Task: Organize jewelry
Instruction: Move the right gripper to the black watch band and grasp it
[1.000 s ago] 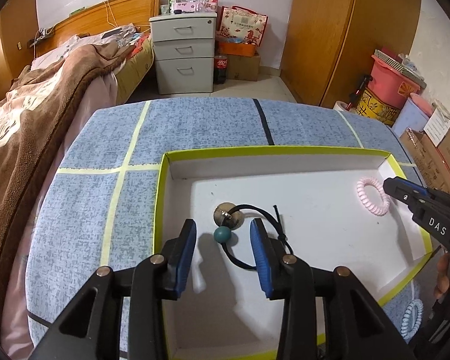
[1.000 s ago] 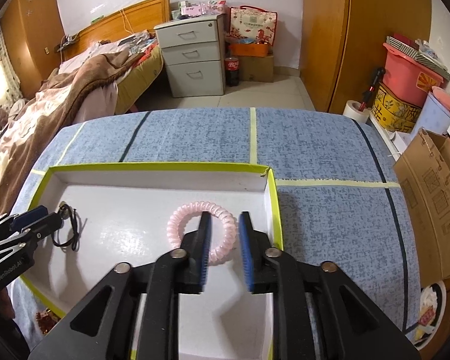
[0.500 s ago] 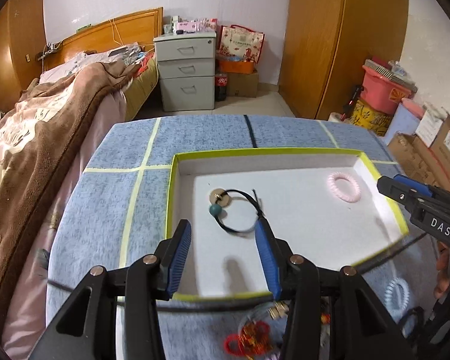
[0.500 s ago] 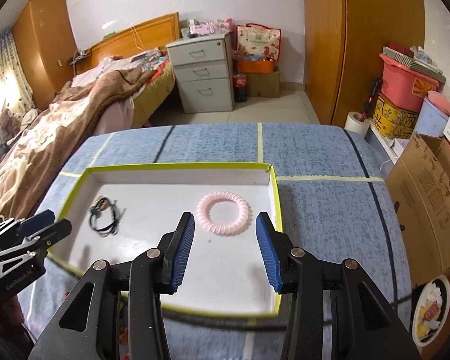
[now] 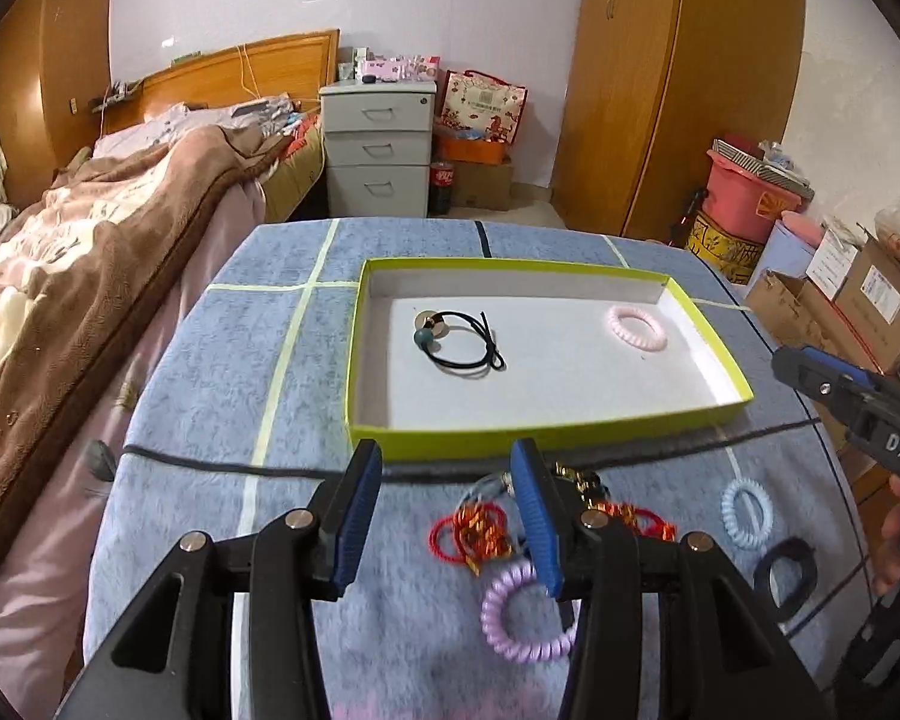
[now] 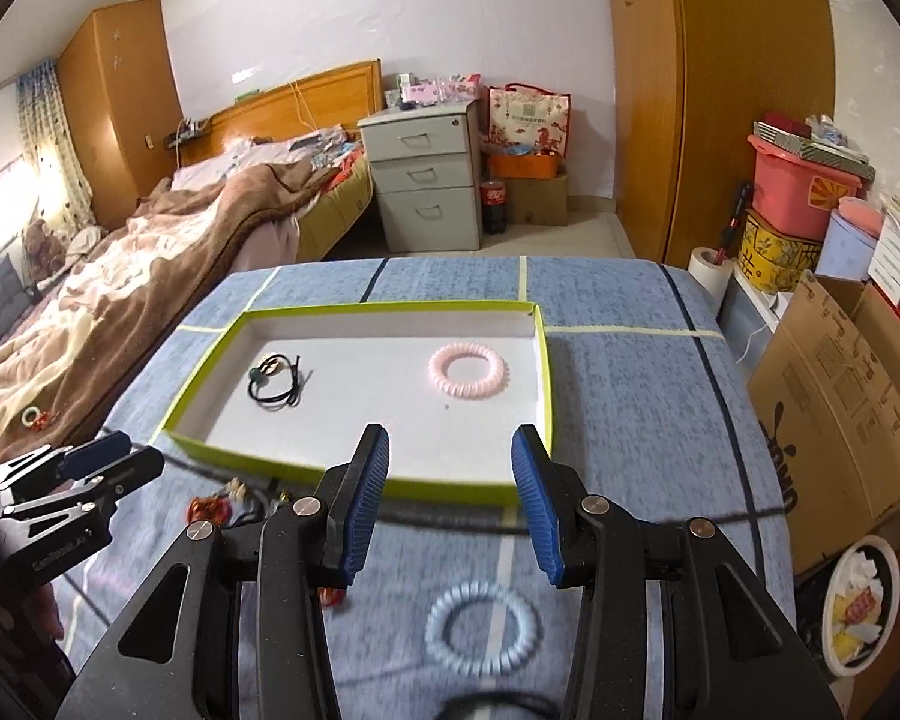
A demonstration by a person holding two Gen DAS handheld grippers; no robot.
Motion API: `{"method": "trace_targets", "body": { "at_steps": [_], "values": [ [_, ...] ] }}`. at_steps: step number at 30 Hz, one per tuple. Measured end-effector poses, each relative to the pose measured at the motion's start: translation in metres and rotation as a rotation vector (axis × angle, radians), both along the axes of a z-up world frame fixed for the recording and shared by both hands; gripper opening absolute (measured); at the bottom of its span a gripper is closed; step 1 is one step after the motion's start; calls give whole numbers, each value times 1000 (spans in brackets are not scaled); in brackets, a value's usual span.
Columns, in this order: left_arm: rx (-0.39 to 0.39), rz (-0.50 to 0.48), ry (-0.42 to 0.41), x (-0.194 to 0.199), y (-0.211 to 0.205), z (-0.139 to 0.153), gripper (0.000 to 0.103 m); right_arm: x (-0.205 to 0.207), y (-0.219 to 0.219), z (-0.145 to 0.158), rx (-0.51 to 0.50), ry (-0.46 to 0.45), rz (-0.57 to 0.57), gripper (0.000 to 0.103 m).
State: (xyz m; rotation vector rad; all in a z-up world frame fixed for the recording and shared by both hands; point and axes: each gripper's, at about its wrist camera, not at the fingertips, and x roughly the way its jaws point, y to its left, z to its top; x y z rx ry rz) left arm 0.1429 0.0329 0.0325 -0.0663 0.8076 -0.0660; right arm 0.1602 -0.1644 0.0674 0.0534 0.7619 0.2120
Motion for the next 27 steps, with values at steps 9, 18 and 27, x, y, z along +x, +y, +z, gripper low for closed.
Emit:
{"method": "trace_targets", "body": {
  "at_steps": [9,18,27],
  "values": [
    [-46,-30,5,-35,2,-7,49,-39,-19,-8,0,0,-22,44],
    [-89,-72,13,-54,-3,-17,53,-65,-46,-29,31,56,-21,44],
    [-89,-84,36,-64,-6,-26,57,-77,-63,-59,3,156,7,44]
  ]
}}
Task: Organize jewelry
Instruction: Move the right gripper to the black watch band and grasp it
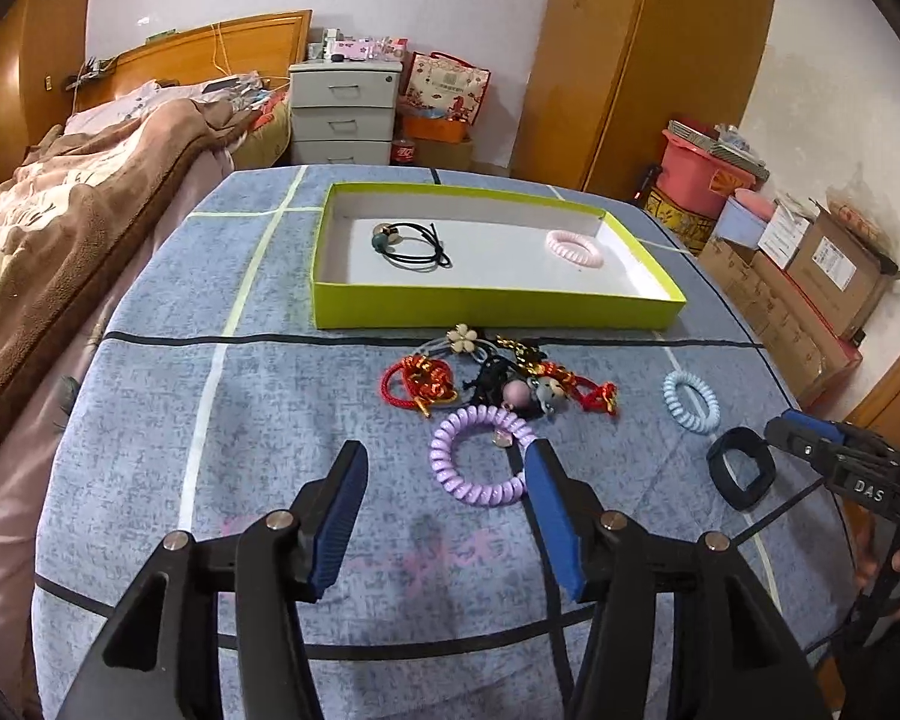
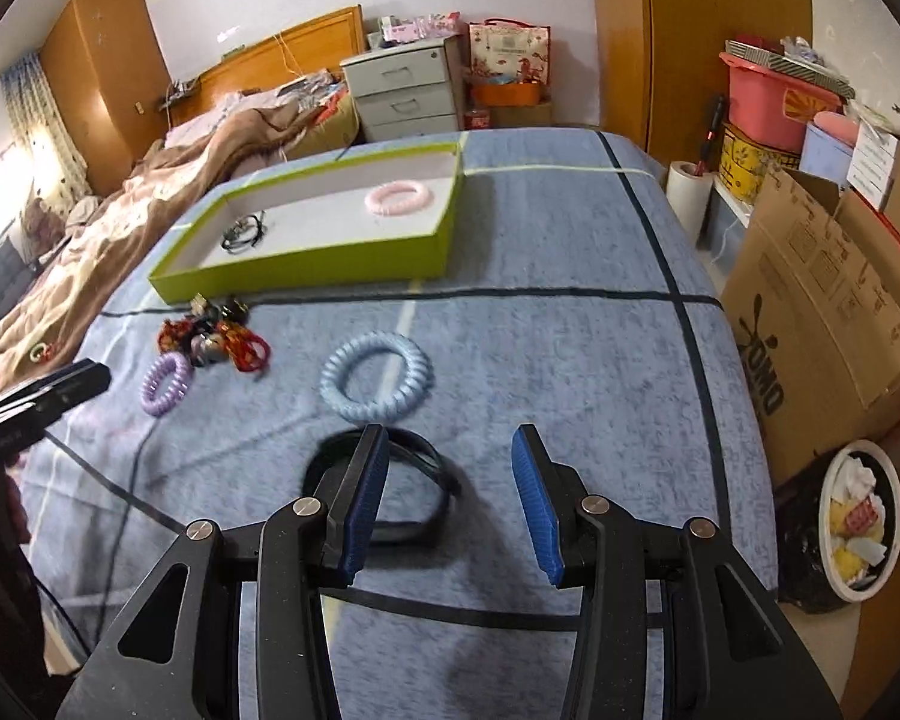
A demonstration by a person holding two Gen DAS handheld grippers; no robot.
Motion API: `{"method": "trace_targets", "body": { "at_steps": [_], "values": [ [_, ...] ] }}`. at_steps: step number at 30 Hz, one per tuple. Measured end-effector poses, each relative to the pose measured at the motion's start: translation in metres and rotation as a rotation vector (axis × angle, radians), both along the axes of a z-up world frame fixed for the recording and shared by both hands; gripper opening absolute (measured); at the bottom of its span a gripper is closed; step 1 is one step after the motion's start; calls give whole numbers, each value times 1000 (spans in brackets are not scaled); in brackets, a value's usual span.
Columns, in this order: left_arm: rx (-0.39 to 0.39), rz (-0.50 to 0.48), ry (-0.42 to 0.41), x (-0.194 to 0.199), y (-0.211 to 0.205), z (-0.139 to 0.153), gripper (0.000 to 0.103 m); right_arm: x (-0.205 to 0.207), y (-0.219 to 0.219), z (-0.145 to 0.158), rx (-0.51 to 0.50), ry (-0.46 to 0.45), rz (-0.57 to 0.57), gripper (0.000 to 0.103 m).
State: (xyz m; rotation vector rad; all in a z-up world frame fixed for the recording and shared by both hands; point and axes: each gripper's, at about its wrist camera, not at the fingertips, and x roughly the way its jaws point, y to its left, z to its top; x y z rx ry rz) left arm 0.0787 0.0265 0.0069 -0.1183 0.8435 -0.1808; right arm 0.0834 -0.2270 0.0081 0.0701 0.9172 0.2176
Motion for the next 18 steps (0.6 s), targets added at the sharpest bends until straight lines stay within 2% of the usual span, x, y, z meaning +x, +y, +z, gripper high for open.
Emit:
{"method": "trace_targets", "body": {
  "at_steps": [6,8,15,18],
  "values": [
    [4,-13,26,-3,-4,-6,57,3,7,-10,-48,47,64,44],
    [10,-12,32,-4,-5,-7,57,4,11,-13,-81,53,69,44],
    [4,2,62,-3,-4,-12,57,3,10,-14,-89,50,58,43],
    [6,5,71,-3,-4,-14,57,3,10,-14,-75,51,65,26]
  ]
}}
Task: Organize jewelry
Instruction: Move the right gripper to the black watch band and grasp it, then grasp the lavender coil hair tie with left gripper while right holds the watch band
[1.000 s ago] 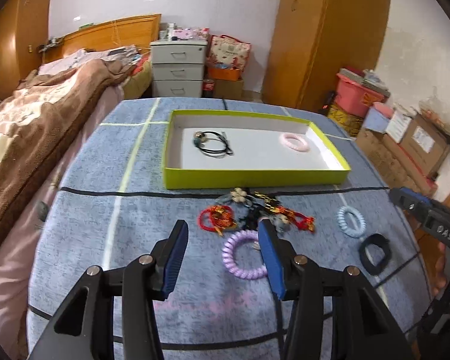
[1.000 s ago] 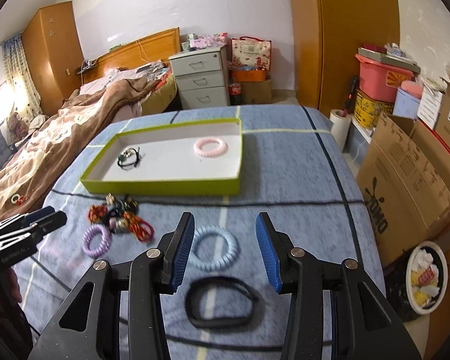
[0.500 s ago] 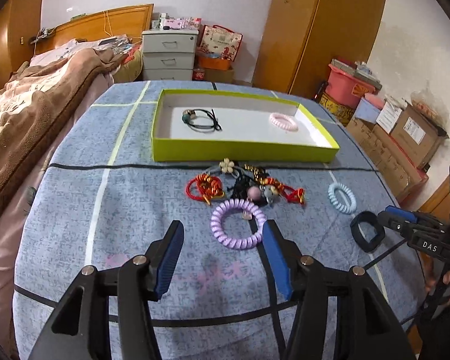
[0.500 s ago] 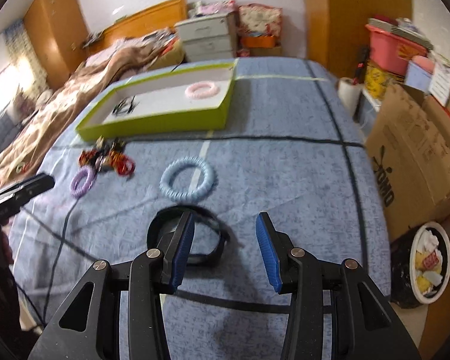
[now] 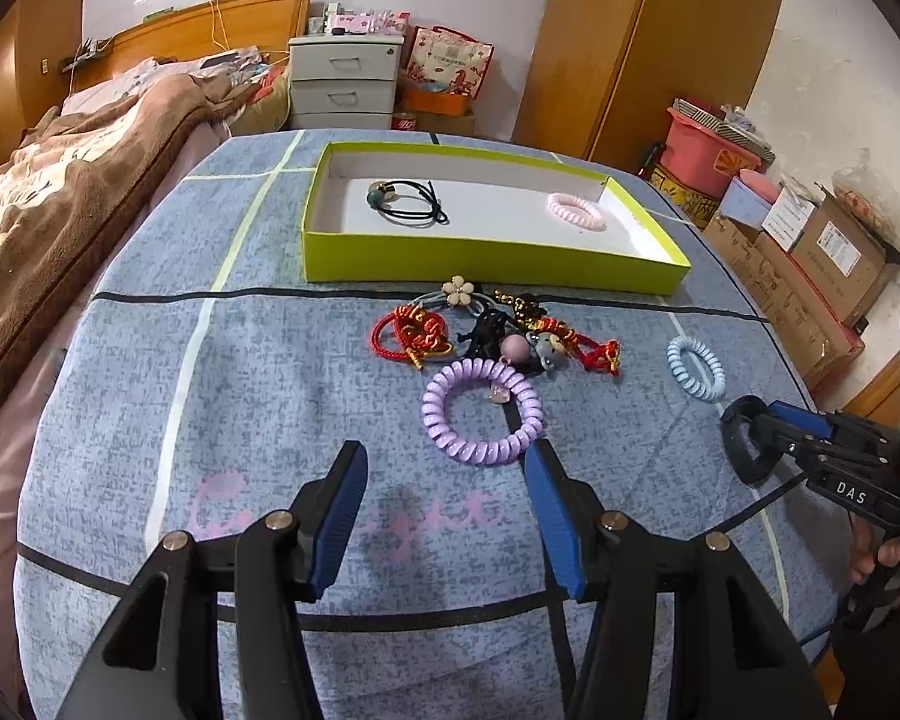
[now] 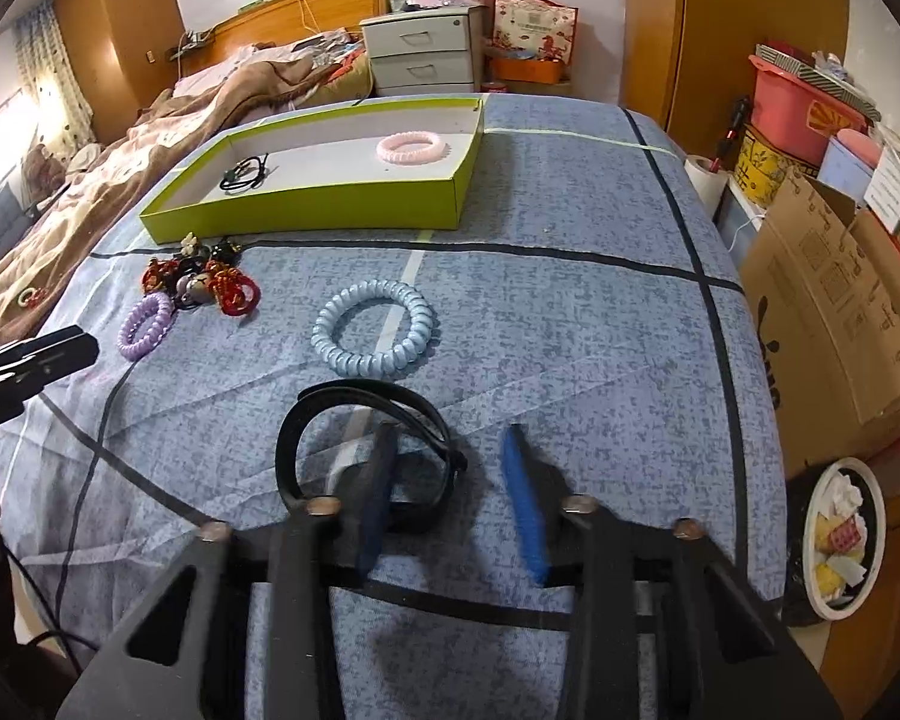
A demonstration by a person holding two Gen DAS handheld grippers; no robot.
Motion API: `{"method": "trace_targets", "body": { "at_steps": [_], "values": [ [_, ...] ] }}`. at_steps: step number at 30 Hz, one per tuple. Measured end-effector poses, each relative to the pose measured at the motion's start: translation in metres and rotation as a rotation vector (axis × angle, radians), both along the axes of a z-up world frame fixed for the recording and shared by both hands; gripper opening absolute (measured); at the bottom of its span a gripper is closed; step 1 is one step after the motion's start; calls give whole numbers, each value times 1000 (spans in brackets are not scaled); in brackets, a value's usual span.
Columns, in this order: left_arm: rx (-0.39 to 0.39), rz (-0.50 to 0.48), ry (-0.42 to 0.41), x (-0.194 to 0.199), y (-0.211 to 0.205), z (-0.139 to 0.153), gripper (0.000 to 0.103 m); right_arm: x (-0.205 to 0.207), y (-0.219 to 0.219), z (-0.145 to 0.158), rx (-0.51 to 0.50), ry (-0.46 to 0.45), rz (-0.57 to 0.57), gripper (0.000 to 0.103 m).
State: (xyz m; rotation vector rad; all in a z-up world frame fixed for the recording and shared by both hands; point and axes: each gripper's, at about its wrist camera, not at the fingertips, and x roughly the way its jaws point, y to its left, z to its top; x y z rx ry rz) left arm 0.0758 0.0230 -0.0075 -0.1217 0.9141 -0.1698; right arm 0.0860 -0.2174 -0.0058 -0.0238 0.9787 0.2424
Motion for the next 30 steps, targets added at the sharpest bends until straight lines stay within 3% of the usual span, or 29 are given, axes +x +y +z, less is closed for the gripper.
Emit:
{"method": "trace_targets", "body": {
  "at_steps": [3,7,12,17,26,30],
  "values": [
    [-7,6,11,2,2,-2,57,-1,-1,0,11,0,2,16],
    [-4,11,18,6,5,-4,57,-2,-4,-1,23,-1,-8,13],
    [22,26,-4,12,5,-2,57,-4,-12,2,55,-9,-32,12],
    [23,27,45,25,5,-13,57,-6,-17,6,99,-22,-53,12],
    [91,29,50,31,2,-18,57,-6,-12,11,127,-41,-51,12],
    [141,23,40,30,-2,-18,50,-5,-9,12,133,-46,-47,12]
  ]
}}
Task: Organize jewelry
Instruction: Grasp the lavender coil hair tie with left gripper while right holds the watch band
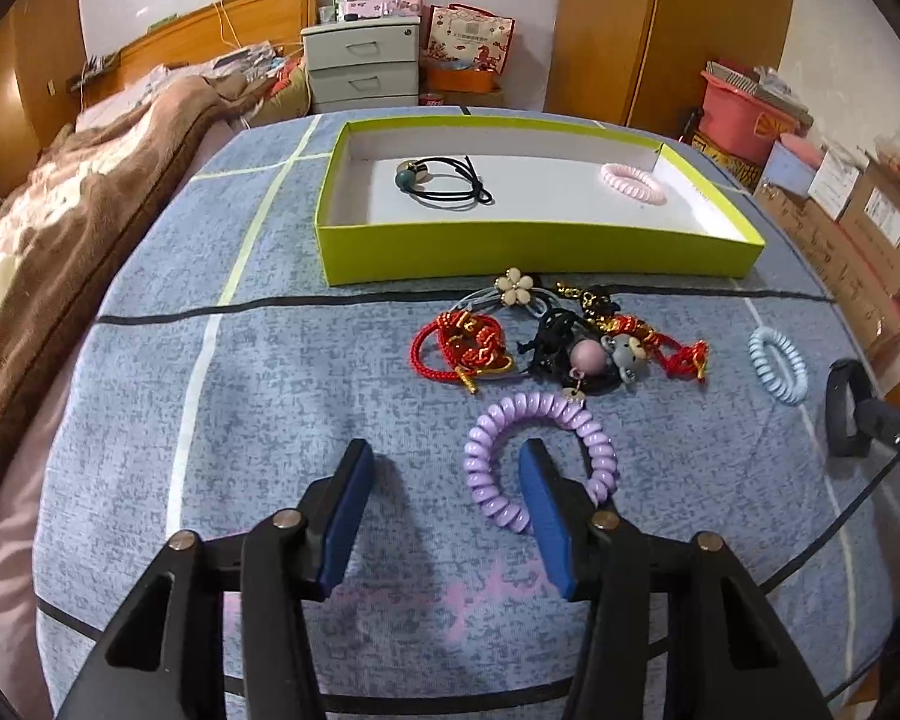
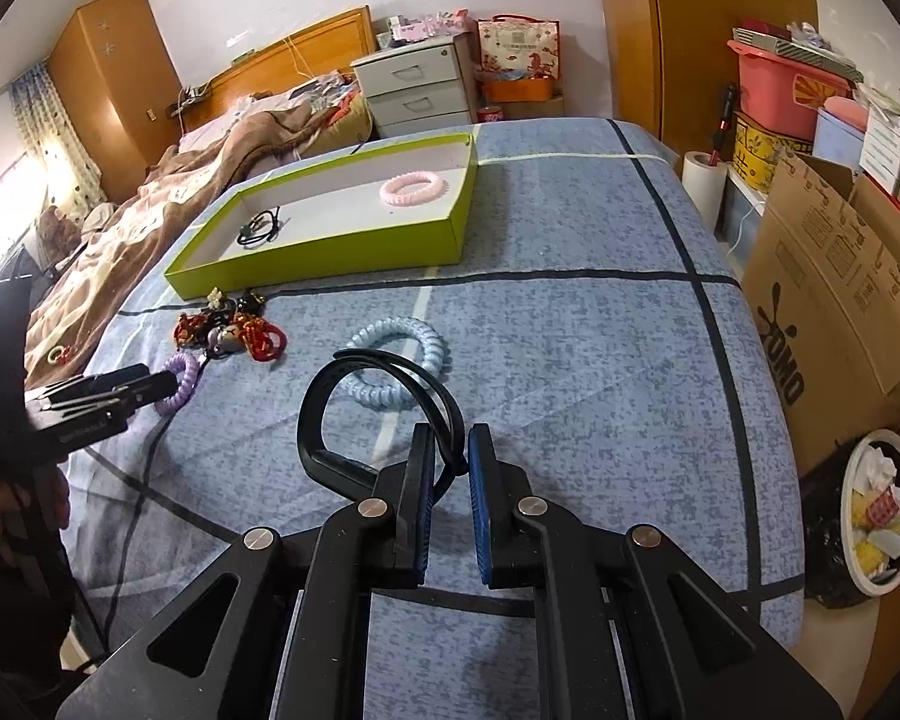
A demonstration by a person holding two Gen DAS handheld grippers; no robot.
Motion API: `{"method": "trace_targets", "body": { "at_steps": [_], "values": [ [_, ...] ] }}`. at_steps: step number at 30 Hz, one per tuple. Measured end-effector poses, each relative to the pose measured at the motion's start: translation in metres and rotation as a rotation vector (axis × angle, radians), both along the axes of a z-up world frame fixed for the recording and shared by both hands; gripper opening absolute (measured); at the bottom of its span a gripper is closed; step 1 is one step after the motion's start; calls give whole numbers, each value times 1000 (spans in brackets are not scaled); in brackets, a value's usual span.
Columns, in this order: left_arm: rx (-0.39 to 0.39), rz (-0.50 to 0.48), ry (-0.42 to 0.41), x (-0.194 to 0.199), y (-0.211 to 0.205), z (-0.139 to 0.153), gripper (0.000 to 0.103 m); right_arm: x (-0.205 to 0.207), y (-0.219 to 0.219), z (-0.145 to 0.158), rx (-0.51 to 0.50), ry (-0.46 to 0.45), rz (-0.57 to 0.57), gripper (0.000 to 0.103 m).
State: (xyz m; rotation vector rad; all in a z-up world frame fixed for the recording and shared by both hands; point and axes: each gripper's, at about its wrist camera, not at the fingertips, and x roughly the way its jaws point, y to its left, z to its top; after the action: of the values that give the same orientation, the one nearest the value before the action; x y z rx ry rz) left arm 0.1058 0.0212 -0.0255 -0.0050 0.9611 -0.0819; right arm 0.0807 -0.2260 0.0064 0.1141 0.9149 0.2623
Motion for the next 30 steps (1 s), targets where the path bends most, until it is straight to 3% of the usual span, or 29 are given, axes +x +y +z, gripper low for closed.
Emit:
{"method": "trace_targets", "body": {
  "at_steps": [8,13,30],
  "values": [
    [-7,-21,-2,-1,1,2,19,0,6,2,6,-6,9,12],
    [-19,-25,-3,-3,2,3,12,0,8,3,7,-8,12,12],
    [-59,-25,-35,-10,10,13,11,1,18,11,16,-29,14,12]
  ]
}}
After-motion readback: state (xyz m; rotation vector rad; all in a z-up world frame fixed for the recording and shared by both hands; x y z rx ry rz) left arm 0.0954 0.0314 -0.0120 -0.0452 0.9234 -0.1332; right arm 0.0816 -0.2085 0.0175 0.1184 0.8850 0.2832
